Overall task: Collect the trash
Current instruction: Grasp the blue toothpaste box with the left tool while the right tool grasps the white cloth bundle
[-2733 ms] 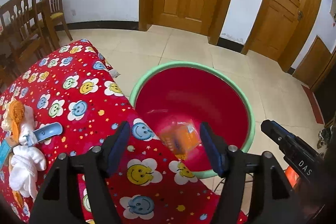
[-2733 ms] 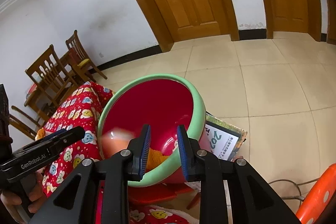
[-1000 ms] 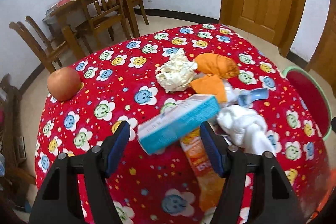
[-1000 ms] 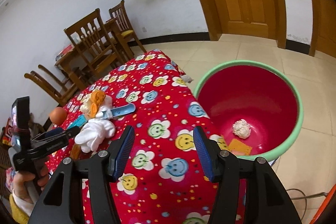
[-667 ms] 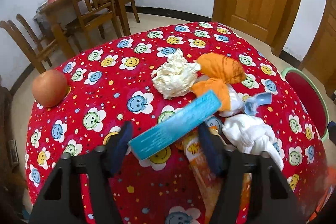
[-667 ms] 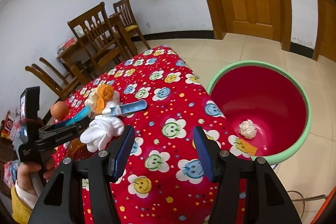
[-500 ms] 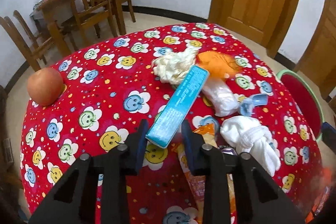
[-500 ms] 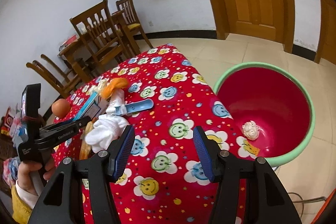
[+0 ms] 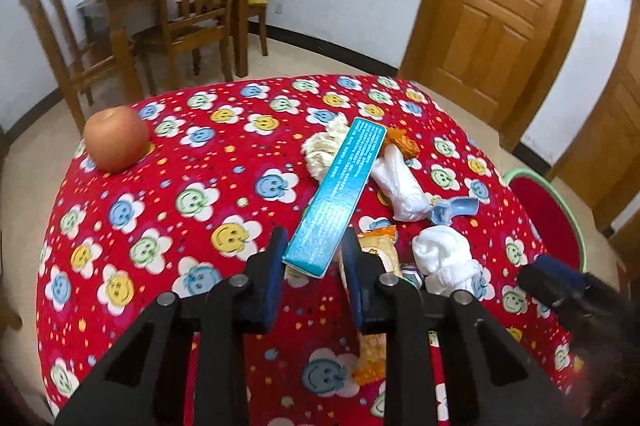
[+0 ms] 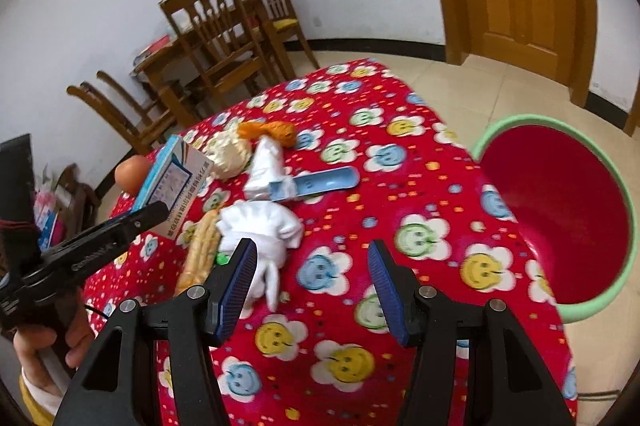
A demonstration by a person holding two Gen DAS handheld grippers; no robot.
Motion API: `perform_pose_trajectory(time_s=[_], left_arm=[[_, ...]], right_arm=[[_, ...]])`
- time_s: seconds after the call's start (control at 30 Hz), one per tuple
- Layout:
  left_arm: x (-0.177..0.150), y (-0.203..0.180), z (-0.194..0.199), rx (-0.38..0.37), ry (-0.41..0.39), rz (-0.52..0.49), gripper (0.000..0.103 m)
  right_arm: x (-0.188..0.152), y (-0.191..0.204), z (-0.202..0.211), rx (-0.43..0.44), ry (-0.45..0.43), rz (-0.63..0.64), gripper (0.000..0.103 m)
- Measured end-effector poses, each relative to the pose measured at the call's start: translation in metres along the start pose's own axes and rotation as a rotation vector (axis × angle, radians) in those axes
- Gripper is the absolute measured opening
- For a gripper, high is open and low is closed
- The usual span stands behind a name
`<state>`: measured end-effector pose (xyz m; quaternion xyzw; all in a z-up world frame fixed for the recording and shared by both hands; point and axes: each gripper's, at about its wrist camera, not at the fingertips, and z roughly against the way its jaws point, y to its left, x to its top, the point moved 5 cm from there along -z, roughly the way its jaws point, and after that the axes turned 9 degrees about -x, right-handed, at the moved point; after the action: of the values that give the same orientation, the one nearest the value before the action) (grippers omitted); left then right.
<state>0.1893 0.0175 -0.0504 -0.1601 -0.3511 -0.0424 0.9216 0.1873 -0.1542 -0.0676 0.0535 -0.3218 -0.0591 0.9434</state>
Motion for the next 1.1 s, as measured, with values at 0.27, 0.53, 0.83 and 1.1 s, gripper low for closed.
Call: perform_pose_trajectory(time_s=[0.27, 0.53, 0.83, 1.1], left_arm=[[-0.008, 0.009, 0.019, -0.016, -0.038, 0.072, 0.027], [-0.014, 0.002, 0.027, -0.023, -0.05, 0.078, 0.027], [-0.018, -0.011, 0.034, -0.039, -0.056, 0.078, 0.027], [-0.018, -0.027, 0.04, -0.052, -0.065, 0.061, 0.027]], right_arm=[[0.001, 0.022, -0.02, 0.02, 0.032, 0.018, 0.059], [-0.002, 0.025, -0.039, 0.038, 0.075, -0.003, 0.052], [-0.009, 0.035, -0.037, 0.12, 0.101, 0.002, 0.017], [-0.005, 0.027, -0.01, 0.132, 0.037, 0.002, 0.013]])
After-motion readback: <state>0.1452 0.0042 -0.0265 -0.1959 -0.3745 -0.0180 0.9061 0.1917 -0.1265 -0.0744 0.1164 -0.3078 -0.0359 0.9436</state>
